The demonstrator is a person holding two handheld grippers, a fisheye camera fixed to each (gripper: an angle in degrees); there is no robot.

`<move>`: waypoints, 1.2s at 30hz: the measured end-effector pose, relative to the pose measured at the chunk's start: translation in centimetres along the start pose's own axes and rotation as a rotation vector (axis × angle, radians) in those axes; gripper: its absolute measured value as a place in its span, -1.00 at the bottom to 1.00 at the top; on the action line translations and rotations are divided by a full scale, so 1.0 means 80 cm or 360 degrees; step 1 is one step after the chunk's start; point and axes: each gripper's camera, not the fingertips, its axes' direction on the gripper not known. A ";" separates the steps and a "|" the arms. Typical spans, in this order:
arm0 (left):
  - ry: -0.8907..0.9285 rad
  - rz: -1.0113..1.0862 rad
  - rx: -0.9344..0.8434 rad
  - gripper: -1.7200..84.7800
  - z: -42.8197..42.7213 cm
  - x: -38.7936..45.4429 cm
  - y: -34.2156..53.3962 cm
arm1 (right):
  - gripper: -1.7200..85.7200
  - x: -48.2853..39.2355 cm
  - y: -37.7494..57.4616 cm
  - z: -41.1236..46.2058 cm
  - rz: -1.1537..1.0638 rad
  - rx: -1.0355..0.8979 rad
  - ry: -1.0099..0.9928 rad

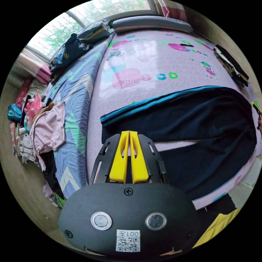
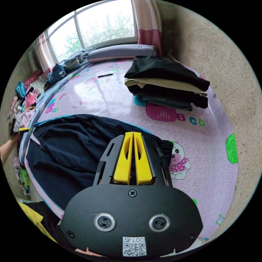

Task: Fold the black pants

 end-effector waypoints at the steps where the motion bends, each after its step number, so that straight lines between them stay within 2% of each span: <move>1: 0.0008 0.0034 0.0009 -1.00 0.014 -0.008 -0.009 | -0.96 -0.003 -0.004 0.000 0.0009 -0.0007 0.0006; 9: -0.0029 0.0164 -0.0103 -1.00 0.091 -0.046 -0.060 | -0.96 -0.045 -0.053 -0.002 0.0126 -0.0032 0.0092; 12: 0.0041 0.0140 -0.0041 -1.00 0.109 -0.066 -0.088 | -0.96 -0.049 -0.070 0.002 0.0230 -0.0018 0.0085; 14: 0.0173 -0.0088 0.0103 -1.00 0.111 -0.096 -0.118 | -0.96 -0.053 -0.081 0.002 0.0277 0.0000 0.0079; 17: 0.0223 -0.0221 0.0295 -0.99 0.102 -0.119 -0.141 | -0.96 -0.062 -0.097 0.002 0.0267 -0.0020 0.0092; 21: 0.0172 0.0001 0.0343 -0.99 0.101 -0.105 -0.134 | -0.96 -0.074 -0.116 0.005 0.0116 -0.0134 0.0221; 23: 0.0119 0.0268 0.0379 -0.99 0.104 -0.079 -0.115 | -0.96 -0.076 -0.123 0.007 0.0067 -0.0185 0.0281; 26: 0.0055 0.0518 0.0392 -0.99 0.122 -0.054 -0.103 | -0.96 -0.070 -0.134 0.006 0.0154 -0.0217 0.0306; 32: 0.0048 0.0493 0.0358 -1.00 0.161 -0.051 -0.124 | -0.96 -0.070 -0.145 0.017 0.0177 -0.0384 0.0402; 36: 0.0005 0.0503 0.0267 -1.00 0.183 -0.047 -0.134 | -0.96 -0.053 -0.133 0.004 0.0339 -0.0337 0.0396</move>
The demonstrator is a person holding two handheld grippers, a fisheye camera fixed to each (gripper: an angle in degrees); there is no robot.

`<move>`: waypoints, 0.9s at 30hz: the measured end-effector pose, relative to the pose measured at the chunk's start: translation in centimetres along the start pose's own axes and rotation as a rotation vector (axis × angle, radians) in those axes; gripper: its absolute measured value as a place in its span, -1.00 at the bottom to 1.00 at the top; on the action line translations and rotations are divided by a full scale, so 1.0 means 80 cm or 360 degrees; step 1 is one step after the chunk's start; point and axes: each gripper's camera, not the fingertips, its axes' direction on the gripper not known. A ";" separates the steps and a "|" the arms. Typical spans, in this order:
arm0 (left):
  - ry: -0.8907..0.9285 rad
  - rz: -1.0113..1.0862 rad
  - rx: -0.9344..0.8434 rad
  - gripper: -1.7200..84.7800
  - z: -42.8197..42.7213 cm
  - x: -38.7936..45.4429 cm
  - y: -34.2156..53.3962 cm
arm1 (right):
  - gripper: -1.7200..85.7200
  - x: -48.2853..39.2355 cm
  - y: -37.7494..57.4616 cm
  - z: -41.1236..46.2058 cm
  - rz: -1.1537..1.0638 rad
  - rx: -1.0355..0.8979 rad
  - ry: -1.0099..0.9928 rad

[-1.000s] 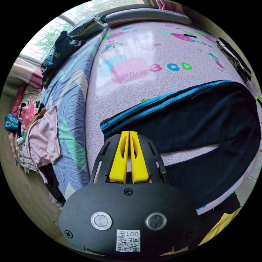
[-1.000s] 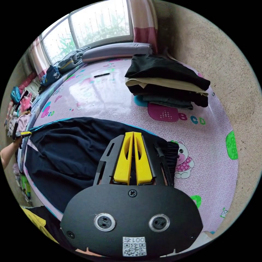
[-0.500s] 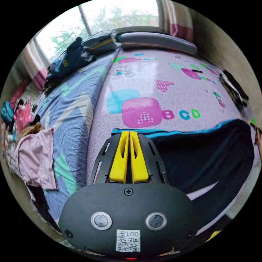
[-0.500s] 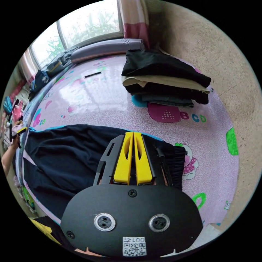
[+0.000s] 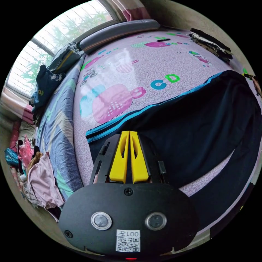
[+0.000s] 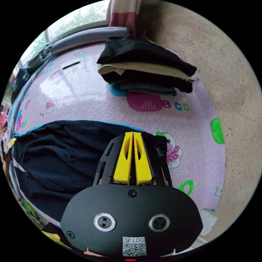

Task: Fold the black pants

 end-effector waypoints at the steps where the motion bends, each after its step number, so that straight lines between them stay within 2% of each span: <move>1: -0.0015 0.0010 -0.0003 -1.00 0.005 0.000 -0.001 | -0.96 0.003 0.001 0.002 0.0011 -0.0020 -0.0008; 12: -0.0048 0.0003 -0.0095 -1.00 0.060 -0.011 -0.009 | -0.96 0.043 -0.001 0.052 0.0054 -0.0167 -0.0202; 25: -0.0185 -0.0049 -0.0178 -0.99 0.159 -0.026 -0.036 | -0.96 0.079 -0.014 0.087 0.0149 -0.0069 -0.0260; 27: -0.0169 -0.0110 -0.0190 -0.99 0.173 -0.034 -0.035 | -0.96 0.090 0.000 0.082 0.0208 0.0050 -0.0285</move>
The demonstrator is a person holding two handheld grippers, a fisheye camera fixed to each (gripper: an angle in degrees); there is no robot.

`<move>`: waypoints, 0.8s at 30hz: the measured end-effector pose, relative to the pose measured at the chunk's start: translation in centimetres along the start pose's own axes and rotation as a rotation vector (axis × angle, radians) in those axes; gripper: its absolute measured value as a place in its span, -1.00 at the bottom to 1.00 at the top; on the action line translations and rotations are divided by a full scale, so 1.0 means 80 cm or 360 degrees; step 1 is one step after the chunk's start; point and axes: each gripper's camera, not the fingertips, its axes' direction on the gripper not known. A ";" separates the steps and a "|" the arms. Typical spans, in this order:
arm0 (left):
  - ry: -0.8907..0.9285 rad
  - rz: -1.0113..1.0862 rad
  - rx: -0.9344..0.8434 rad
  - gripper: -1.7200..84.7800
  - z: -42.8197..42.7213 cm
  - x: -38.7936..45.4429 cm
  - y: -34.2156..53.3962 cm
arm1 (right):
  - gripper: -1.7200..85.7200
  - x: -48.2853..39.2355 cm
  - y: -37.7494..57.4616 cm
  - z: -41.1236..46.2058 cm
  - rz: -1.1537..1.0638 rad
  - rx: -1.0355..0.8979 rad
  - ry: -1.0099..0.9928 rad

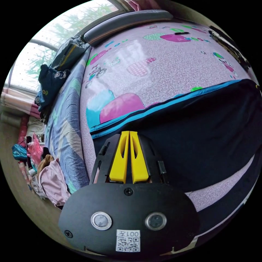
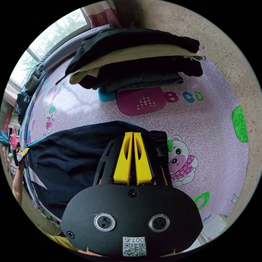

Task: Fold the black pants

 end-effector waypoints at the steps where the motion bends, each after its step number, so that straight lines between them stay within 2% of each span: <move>1: -0.0001 -0.0062 -0.0013 -0.99 0.009 -0.006 0.002 | -0.96 0.002 0.006 -0.007 -0.0004 0.0078 -0.0006; 3: 0.0057 -0.0165 0.0014 -0.99 0.018 -0.019 0.014 | -0.96 0.008 0.036 -0.037 -0.0048 0.0348 -0.0065; 7: 0.0164 -0.0376 0.0100 -0.99 0.023 -0.052 0.069 | -0.96 0.022 0.088 -0.073 -0.0137 0.0443 -0.0261; 10: 0.0251 -0.0397 0.0149 -0.99 0.014 -0.051 0.128 | -0.96 0.045 0.136 -0.091 -0.0214 0.0339 -0.0334; 12: 0.0294 -0.0355 0.0140 -0.99 0.007 -0.034 0.166 | -0.96 0.067 0.174 -0.103 -0.0283 0.0221 -0.0266; 15: 0.0410 -0.0268 0.0090 -1.00 0.001 0.015 0.234 | -0.96 0.105 0.215 -0.115 -0.0315 0.0074 -0.0161; 18: 0.0448 -0.0259 0.0018 -1.00 0.006 0.066 0.299 | -0.96 0.161 0.244 -0.125 -0.0244 0.0027 -0.0183; 24: 0.0713 -0.0835 -0.0006 -0.99 0.044 0.081 0.426 | -0.92 0.278 0.279 -0.082 -0.0001 -0.0193 -0.0492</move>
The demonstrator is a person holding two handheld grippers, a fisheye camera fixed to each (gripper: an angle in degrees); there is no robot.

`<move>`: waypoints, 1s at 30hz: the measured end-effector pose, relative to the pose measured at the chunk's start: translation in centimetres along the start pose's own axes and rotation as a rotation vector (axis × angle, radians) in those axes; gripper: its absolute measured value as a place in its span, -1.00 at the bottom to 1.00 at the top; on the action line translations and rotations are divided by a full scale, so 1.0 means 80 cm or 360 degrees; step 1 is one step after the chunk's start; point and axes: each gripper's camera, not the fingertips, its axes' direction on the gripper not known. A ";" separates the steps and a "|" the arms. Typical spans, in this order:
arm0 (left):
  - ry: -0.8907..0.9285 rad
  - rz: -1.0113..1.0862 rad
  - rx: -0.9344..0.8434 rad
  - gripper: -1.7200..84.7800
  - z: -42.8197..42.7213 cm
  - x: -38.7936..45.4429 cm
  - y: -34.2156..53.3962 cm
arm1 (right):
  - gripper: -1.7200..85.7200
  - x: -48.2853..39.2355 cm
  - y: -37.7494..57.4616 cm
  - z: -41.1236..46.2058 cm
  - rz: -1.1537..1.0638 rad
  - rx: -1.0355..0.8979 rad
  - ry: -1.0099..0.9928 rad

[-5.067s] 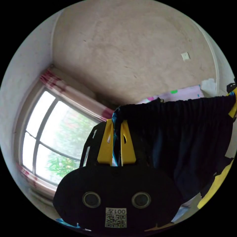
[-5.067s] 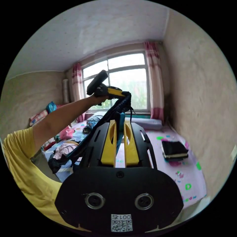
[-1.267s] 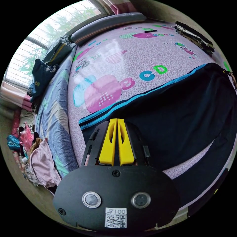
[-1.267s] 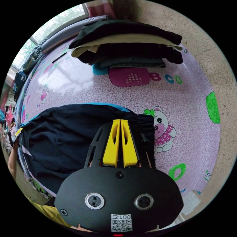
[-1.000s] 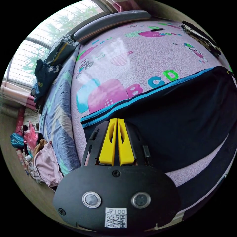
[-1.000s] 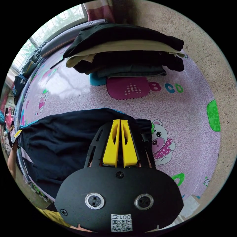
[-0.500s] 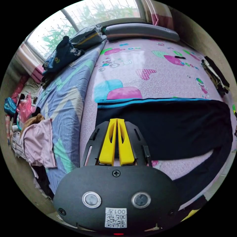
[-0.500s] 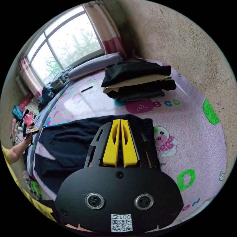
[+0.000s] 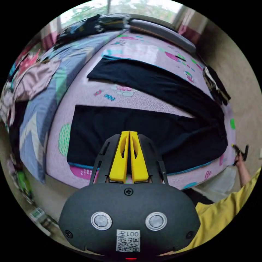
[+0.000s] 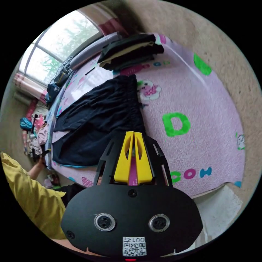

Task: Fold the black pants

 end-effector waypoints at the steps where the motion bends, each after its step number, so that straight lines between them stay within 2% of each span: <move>1: 0.0038 -0.0092 0.0038 -0.99 0.002 -0.018 0.022 | -0.91 0.010 0.004 0.004 0.0030 -0.0012 -0.0037; 3: 0.0124 -0.0261 -0.0010 -0.99 0.014 -0.048 0.053 | -0.86 0.051 0.019 0.021 0.0162 -0.0073 -0.0266; 6: 0.0228 -0.0585 -0.0018 -0.99 0.029 -0.097 0.108 | -0.81 0.084 0.039 0.032 0.0276 -0.0014 -0.0424; 14: 0.0533 -0.1195 0.0109 -0.90 0.097 -0.200 0.210 | -0.78 0.123 0.078 0.063 0.0512 0.0176 -0.0676; 21: 0.0698 -0.1399 0.0143 -0.96 0.175 -0.243 0.252 | -0.77 0.141 0.109 0.096 0.0765 0.0387 -0.0864; 30: 0.0963 -0.1487 0.0276 -0.99 0.233 -0.276 0.299 | -0.77 0.135 0.107 0.136 0.0837 0.0462 -0.0925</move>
